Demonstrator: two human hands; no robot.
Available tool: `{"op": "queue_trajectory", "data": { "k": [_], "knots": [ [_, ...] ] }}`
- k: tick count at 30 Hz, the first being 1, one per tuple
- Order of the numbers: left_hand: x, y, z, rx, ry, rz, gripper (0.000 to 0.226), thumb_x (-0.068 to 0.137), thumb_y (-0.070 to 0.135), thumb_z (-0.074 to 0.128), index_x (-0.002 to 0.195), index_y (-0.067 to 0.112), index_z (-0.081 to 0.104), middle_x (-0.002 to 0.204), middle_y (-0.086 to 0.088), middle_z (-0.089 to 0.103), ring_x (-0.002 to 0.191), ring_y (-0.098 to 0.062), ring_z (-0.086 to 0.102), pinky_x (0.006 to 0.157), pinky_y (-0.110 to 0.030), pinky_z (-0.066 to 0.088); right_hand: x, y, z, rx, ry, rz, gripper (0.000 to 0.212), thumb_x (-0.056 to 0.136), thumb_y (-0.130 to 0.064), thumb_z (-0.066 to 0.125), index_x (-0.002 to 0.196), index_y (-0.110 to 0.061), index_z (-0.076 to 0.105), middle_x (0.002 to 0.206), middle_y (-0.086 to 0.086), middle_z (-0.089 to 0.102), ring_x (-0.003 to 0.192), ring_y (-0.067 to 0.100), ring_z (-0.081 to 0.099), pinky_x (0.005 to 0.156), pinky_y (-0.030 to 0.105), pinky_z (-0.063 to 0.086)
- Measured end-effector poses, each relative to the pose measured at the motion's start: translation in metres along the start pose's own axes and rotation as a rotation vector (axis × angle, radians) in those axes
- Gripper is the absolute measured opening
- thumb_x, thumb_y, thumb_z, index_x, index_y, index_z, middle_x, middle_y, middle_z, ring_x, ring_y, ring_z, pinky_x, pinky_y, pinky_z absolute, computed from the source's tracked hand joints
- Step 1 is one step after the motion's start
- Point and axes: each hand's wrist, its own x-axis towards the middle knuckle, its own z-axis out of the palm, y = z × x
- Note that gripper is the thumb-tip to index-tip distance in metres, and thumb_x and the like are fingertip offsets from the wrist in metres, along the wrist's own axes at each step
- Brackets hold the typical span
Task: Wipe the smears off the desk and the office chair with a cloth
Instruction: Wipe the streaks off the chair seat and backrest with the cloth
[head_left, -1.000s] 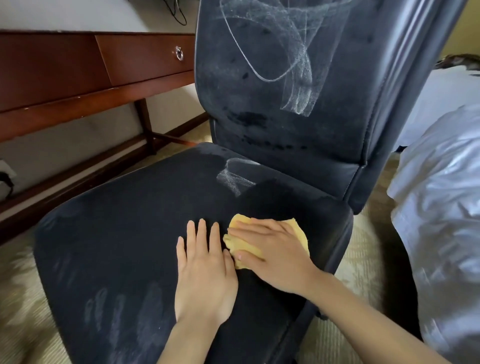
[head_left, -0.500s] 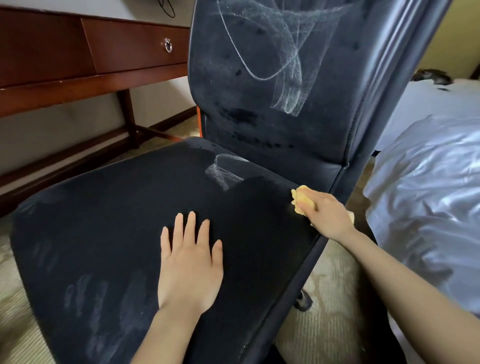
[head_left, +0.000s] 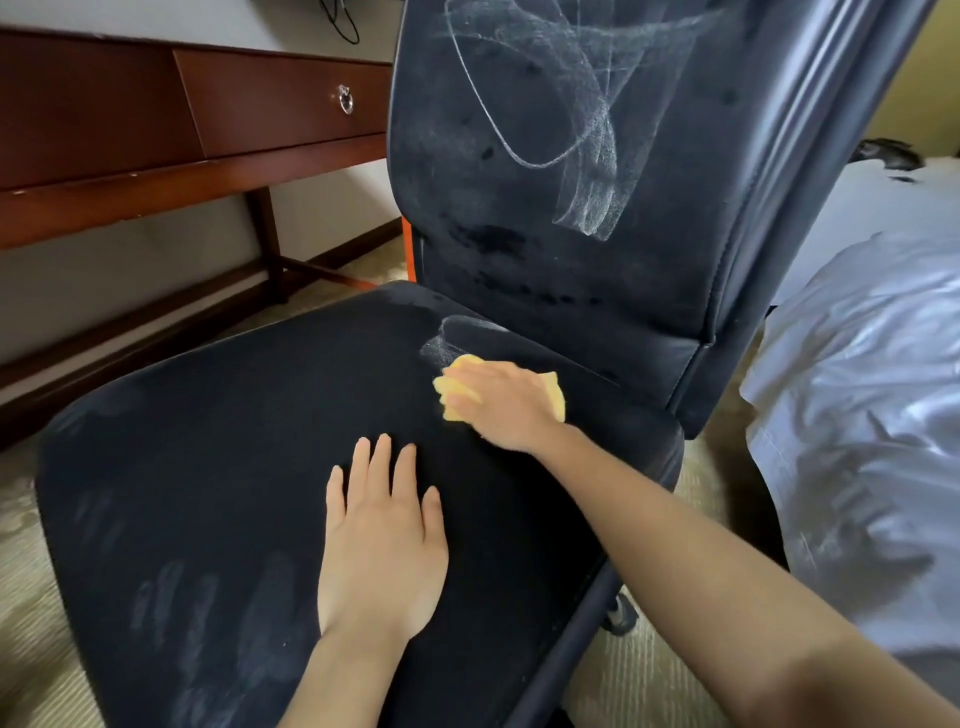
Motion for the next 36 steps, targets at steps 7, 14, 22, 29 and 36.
{"op": "queue_trajectory", "data": {
  "k": [7,14,22,29,36],
  "knots": [
    [0.001,-0.007,-0.003,-0.069,0.014,0.008,0.054,0.100,0.033,0.016,0.152,0.020,0.012,0.160,0.002,0.006,0.146,-0.013,-0.009,0.116,-0.030,-0.011,-0.080,-0.016,0.000,0.102,-0.011,-0.164,0.043,0.098,-0.045,0.037,0.141,-0.044,0.034,0.150,-0.022,0.030,0.141,0.005,0.017,0.116,0.032,0.005],
    [0.002,-0.021,-0.007,-0.090,0.007,0.047,0.053,0.100,0.033,0.023,0.151,0.020,0.021,0.160,0.003,0.011,0.147,-0.011,-0.005,0.116,-0.029,-0.011,-0.171,0.017,-0.005,0.204,0.206,-0.118,0.041,0.095,-0.053,0.041,0.135,-0.048,0.038,0.142,-0.026,0.037,0.137,-0.005,0.022,0.115,0.024,0.011],
    [0.001,-0.025,-0.007,-0.068,-0.011,0.060,0.053,0.100,0.035,0.021,0.151,0.022,0.020,0.160,0.004,0.011,0.147,-0.011,-0.005,0.116,-0.029,-0.012,-0.164,0.093,-0.003,0.262,0.480,0.143,0.031,0.096,-0.022,0.053,0.127,-0.018,0.060,0.127,-0.003,0.060,0.120,0.015,0.051,0.105,0.030,0.035],
    [0.003,-0.024,-0.005,-0.058,-0.013,0.050,0.054,0.100,0.037,0.020,0.151,0.022,0.020,0.159,0.003,0.013,0.147,-0.011,-0.003,0.117,-0.031,-0.010,-0.145,0.073,0.014,0.818,0.812,0.604,0.033,0.099,-0.020,0.047,0.131,-0.019,0.055,0.120,-0.024,0.050,0.125,0.010,0.047,0.111,0.030,0.031],
    [0.004,-0.025,-0.005,-0.038,-0.020,0.050,0.055,0.099,0.038,0.019,0.151,0.021,0.021,0.159,0.002,0.013,0.147,-0.013,-0.002,0.118,-0.033,-0.009,-0.192,-0.003,0.037,0.744,0.789,0.423,0.043,0.092,-0.042,0.043,0.116,-0.012,0.064,0.125,0.000,0.057,0.130,0.027,0.039,0.112,0.041,0.029]
  ]
}}
